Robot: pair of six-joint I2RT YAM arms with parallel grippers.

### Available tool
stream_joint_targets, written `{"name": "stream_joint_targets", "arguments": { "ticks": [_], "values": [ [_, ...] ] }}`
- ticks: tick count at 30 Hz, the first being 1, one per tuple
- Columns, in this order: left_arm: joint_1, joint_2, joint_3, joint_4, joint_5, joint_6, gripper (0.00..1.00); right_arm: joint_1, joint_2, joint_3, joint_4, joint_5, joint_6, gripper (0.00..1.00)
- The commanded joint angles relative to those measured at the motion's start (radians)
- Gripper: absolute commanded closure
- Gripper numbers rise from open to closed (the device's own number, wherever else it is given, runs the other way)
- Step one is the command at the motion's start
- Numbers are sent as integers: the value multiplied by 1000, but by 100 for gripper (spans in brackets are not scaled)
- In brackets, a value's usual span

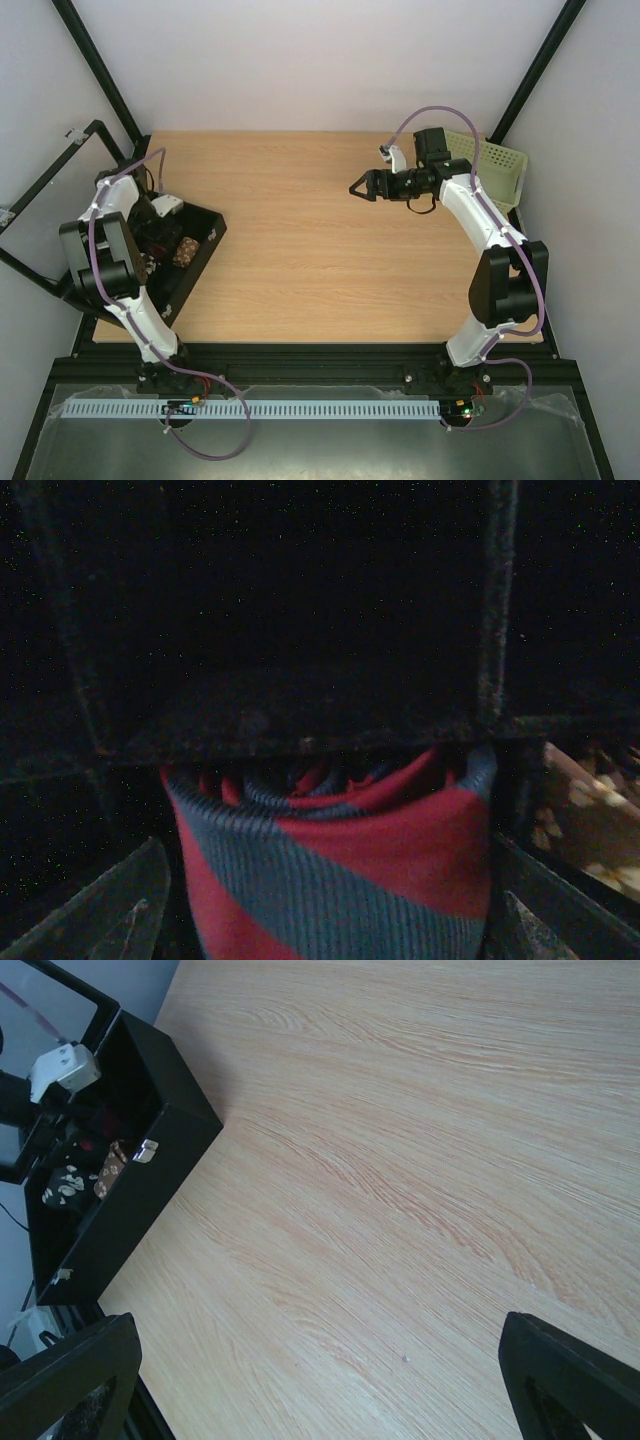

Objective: Roll the ties
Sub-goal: Place the tie in the storage box.

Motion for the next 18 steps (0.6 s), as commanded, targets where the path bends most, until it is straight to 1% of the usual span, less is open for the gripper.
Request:
{"name": "stream_joint_targets", "arguments": {
  "ticks": [1,5,9,15,18],
  "values": [
    [9,-70,45,-29,-5,30,11,-1,-36,-8,-11,-15,2,1],
    [11,-75,35,-34,2,38,15,-2,-35,-6,-10,-15,2,1],
    [12,-62,18,-29,16,36,26,-1,-33,-7,-11,-15,2,1],
    [17,-29,-31,-5,39,20,35,-1,-33,-8,-19,-6,-6,1],
    [19,-24,-69,15,41,16,38,-2,-36,-10,-22,-5,-8,1]
  ]
}}
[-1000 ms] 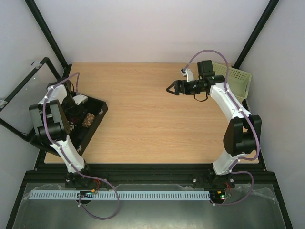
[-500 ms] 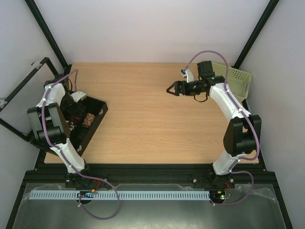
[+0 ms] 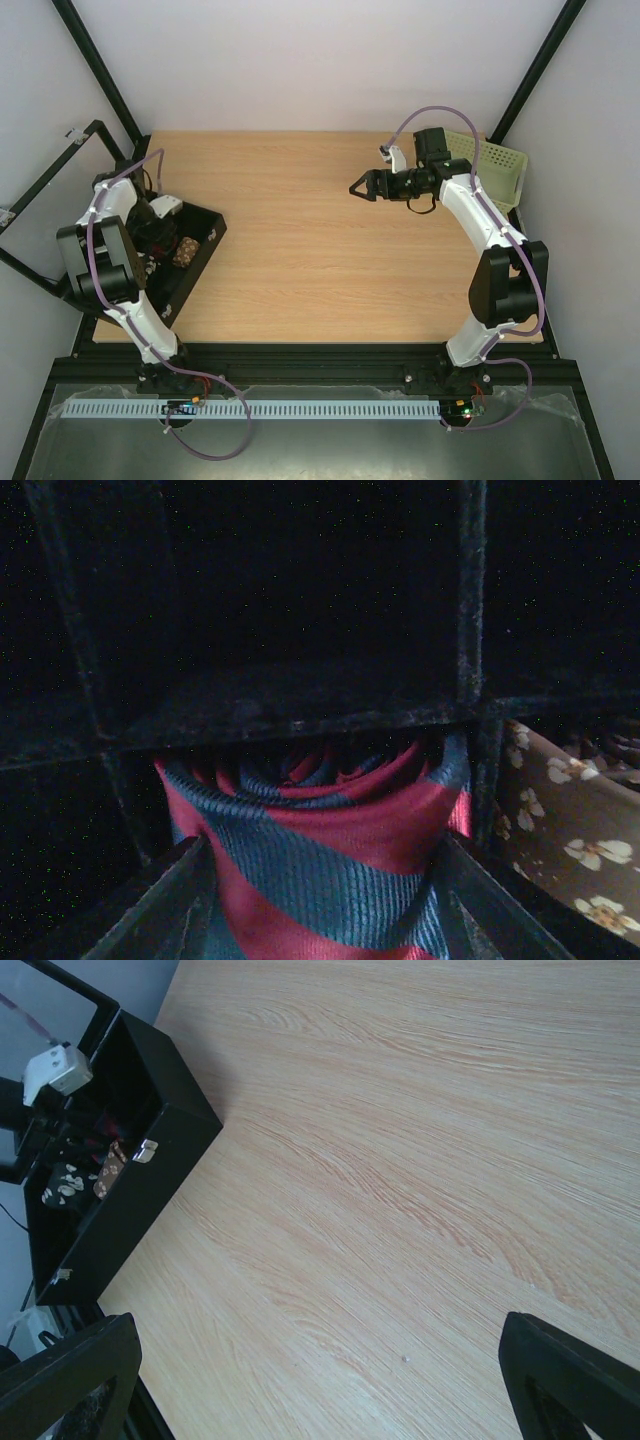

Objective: Roll the ties
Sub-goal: Place the tie in the storage box.

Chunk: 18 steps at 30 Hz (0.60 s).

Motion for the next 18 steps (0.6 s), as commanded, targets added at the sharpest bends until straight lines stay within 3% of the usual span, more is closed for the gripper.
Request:
{"name": "stream_joint_targets", "arguments": {
  "ticks": [1,6,12,18],
  "values": [
    [12,24,-59,7,14,-6,38,-1,-36,-10,-22,-5,-9,1],
    [26,12,-38,0,18,-16,32,-2,-39,-5,-30,1,-16,1],
    [28,-39,54,-29,25,-45,2,-7,-56,6,-39,16,-31,2],
    [26,-83,209,-124,60,-69,0,-20,-76,42,-59,43,-56,1]
  ]
}}
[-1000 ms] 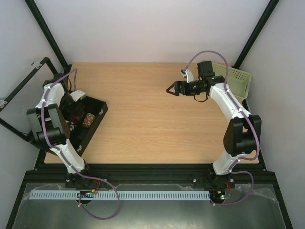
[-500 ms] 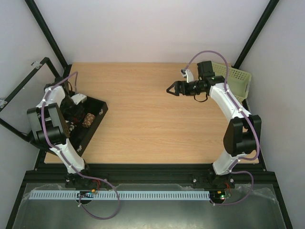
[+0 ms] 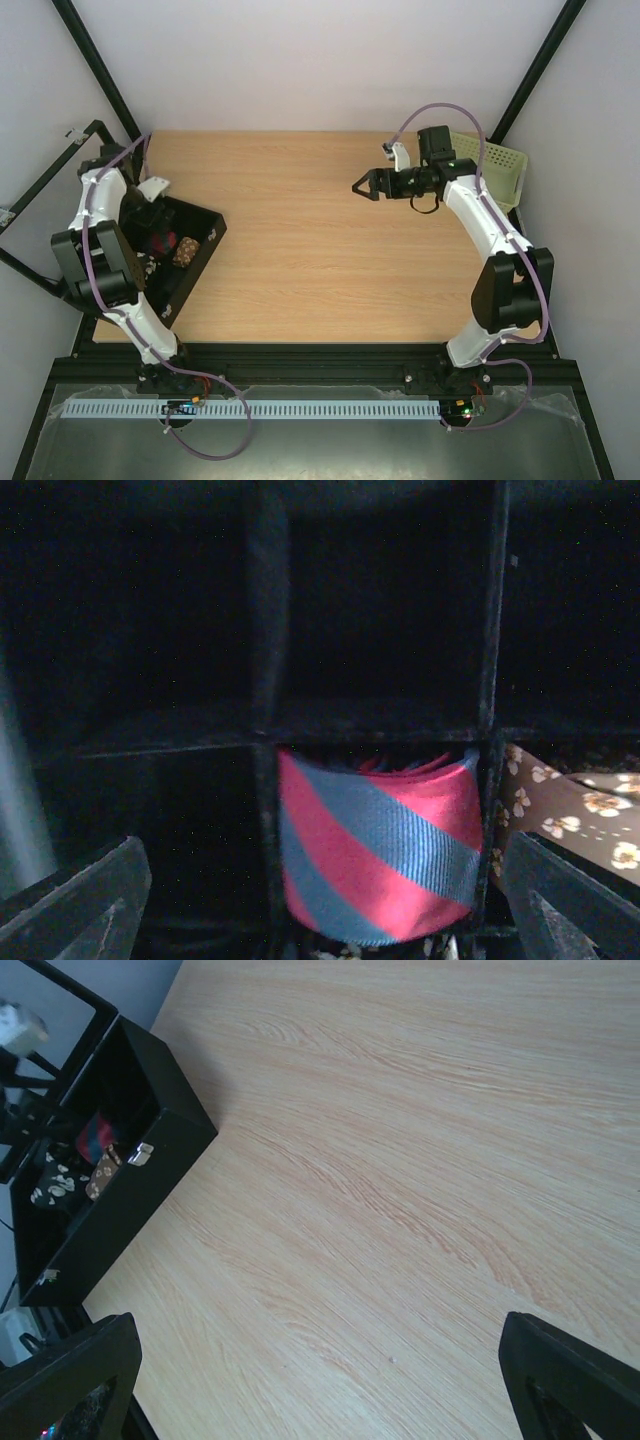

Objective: Roll the ties
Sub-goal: Place the tie in the storage box, then reset both arms

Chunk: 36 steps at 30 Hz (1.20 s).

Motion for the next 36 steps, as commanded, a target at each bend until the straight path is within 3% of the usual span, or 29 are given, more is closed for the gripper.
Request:
{"name": "stream_joint_targets", "arguments": {
  "ticks": [1,7,10,13,15,21,25,30,36],
  "values": [
    [1,-76,149,-103,39,-30,0,-17,-49,45,-52,27,-35,1],
    [-63,-24,498,-223,120,-66,1,-65,-75,94,-49,91,-29,1],
    [-130,40,688,-273,160,-108,0,-103,-89,121,-71,114,-33,1],
    [-233,83,771,-229,121,-178,1,-143,-116,126,-96,140,-49,1],
    [-315,96,771,-181,98,-202,0,-172,-144,114,-105,155,-55,1],
    [-517,139,720,-14,204,-311,0,-244,-211,39,-114,222,-57,1],
    [-604,184,661,101,275,-393,0,-255,-251,-93,-82,267,-53,1],
    [-665,180,473,293,299,-483,1,-257,-297,-282,-26,300,-51,1],
    [-674,225,357,392,315,-575,1,-256,-289,-403,7,302,-53,1]
  ]
}}
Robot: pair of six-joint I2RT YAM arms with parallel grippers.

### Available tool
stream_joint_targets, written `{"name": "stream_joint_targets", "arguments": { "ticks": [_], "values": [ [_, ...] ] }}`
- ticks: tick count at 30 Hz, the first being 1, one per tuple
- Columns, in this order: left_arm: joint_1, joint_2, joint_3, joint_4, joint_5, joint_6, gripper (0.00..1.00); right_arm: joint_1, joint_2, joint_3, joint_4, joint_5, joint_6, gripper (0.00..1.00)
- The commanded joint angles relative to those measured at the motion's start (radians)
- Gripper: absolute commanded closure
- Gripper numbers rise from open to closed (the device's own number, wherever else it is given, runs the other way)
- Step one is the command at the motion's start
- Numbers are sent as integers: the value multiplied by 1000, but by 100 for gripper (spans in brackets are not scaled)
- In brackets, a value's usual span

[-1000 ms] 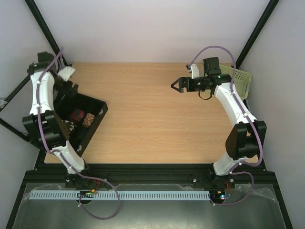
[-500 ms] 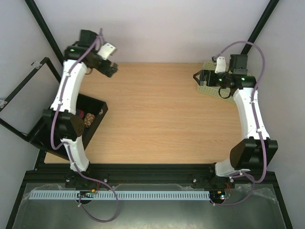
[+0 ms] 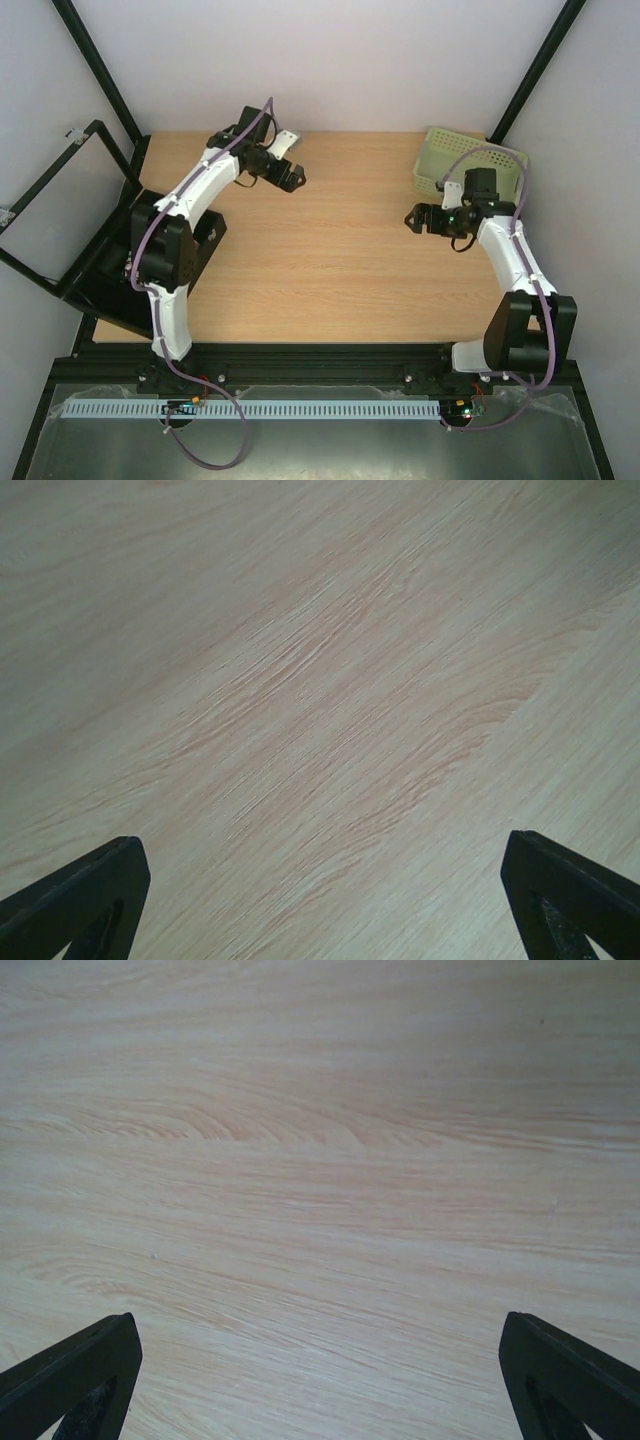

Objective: Roll the ties
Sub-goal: Reset both arms

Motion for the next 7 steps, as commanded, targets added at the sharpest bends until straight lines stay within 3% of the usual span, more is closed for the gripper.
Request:
{"name": "stream_joint_targets", "arguments": {
  "ticks": [1,7],
  "values": [
    [3,39,-50,130,21,-121,0,-2,-14,-44,38,15,-15,1],
    [-14,39,-59,168,-34,-147,1,-2,46,7,27,-38,-24,1]
  ]
}}
